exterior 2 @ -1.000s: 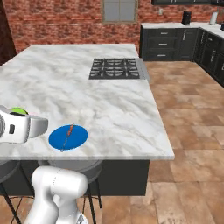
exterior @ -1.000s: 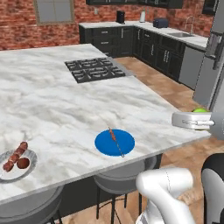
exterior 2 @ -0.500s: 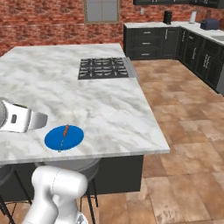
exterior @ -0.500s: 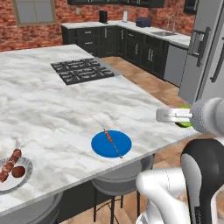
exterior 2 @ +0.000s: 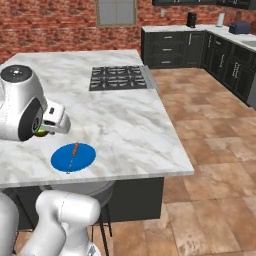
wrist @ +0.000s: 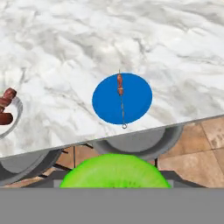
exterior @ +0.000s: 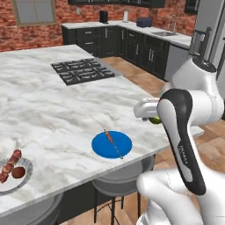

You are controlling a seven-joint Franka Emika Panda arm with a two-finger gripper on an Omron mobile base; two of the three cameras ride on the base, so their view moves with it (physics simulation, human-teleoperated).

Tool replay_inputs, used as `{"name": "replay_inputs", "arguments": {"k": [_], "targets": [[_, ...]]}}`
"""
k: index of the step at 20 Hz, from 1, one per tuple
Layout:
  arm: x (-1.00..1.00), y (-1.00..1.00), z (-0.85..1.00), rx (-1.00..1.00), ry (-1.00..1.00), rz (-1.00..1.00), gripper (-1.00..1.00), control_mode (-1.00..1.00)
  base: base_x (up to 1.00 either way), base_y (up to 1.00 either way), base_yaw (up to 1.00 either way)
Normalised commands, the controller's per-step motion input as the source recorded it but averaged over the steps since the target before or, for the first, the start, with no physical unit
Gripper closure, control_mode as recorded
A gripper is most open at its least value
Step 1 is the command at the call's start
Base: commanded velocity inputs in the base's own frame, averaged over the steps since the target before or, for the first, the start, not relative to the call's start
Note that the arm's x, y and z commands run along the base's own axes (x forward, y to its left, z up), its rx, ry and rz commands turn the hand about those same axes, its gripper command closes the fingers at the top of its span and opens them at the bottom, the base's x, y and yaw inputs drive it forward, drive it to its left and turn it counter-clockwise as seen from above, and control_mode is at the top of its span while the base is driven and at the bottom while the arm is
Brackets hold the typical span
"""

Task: Pick up the apple and kiwi from the fridge and place one fruit on each plate on the dining counter.

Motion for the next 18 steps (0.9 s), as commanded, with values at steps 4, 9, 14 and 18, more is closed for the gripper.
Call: {"name": "replay_inputs", "arguments": {"k": [4,9,14,18], "targets": [[0.22,0.18,-0.80,-0.08,0.40,0.04,1.00,-1.00,0.00,0.00,0.00],[0.26,0.02,-0.64,-0.09,0.16,0.00,1.00,-1.00,0.00,0.00,0.00],[0.50,0.00,-0.53,-0.03,0.01,0.00,1.00,-1.00,0.00,0.00,0.00],[0.67,0.02,-0.65,0.00,0.07,0.00,1.00,-1.00,0.00,0.00,0.00]]}}
